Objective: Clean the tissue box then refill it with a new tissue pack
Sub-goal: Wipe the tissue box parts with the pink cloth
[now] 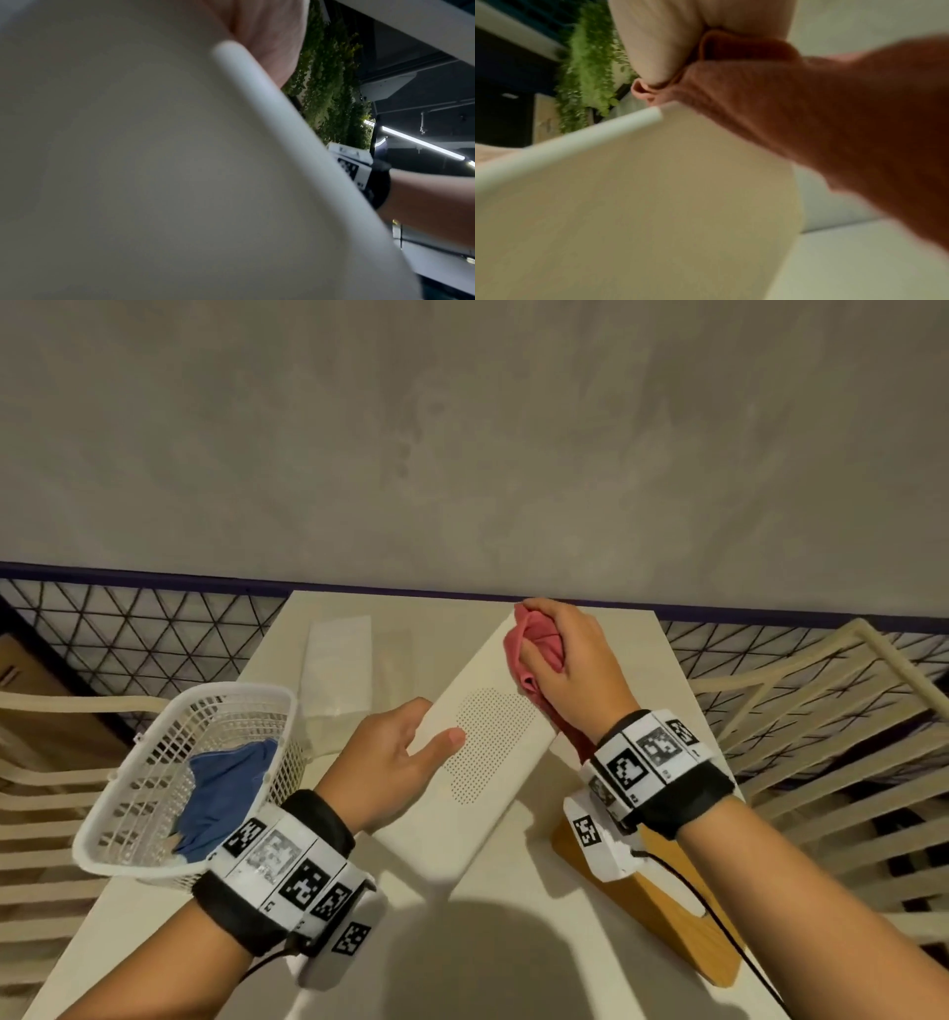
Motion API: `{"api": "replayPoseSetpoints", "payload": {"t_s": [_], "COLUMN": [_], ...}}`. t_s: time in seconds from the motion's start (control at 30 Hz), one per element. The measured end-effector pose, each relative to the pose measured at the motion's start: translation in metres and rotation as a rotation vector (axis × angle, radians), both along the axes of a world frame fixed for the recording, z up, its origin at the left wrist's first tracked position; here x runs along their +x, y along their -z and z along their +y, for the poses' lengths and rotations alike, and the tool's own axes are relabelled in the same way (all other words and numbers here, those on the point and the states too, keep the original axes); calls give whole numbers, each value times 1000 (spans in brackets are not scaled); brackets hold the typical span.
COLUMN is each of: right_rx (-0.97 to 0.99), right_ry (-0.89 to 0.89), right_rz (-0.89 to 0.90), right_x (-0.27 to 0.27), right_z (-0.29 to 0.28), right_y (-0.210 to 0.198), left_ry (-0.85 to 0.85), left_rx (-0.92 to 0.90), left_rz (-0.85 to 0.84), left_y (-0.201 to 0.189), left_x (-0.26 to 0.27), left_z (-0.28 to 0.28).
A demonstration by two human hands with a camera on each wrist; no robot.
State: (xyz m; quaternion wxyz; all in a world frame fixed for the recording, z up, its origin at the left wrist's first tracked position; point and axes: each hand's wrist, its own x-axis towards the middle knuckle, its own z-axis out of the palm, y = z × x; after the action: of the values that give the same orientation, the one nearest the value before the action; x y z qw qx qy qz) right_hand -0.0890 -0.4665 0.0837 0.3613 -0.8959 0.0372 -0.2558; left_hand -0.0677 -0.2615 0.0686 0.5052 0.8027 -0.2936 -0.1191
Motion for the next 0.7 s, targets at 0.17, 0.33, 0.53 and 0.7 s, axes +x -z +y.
{"api": "replayPoseSetpoints", "payload": {"t_s": [0.17, 0.33, 0.53, 0.7], "right_rx": [178, 72, -22, 486], "right_ry": [84, 3, -149, 138], "right_rz": [-7, -128, -57, 0], "right_x": [2, -8, -11, 11], "right_z": [-11, 43, 40, 3], "right_y": [20, 30, 35, 5], "left_ry": [-102, -212, -116, 4], "left_rx": [-73, -244, -142, -3], "left_rz": [-3, 174, 88, -47], "left_y": [-3, 0, 1, -2], "left_x": [6, 11, 8, -4], "left_z": [0, -20, -16, -4]}}
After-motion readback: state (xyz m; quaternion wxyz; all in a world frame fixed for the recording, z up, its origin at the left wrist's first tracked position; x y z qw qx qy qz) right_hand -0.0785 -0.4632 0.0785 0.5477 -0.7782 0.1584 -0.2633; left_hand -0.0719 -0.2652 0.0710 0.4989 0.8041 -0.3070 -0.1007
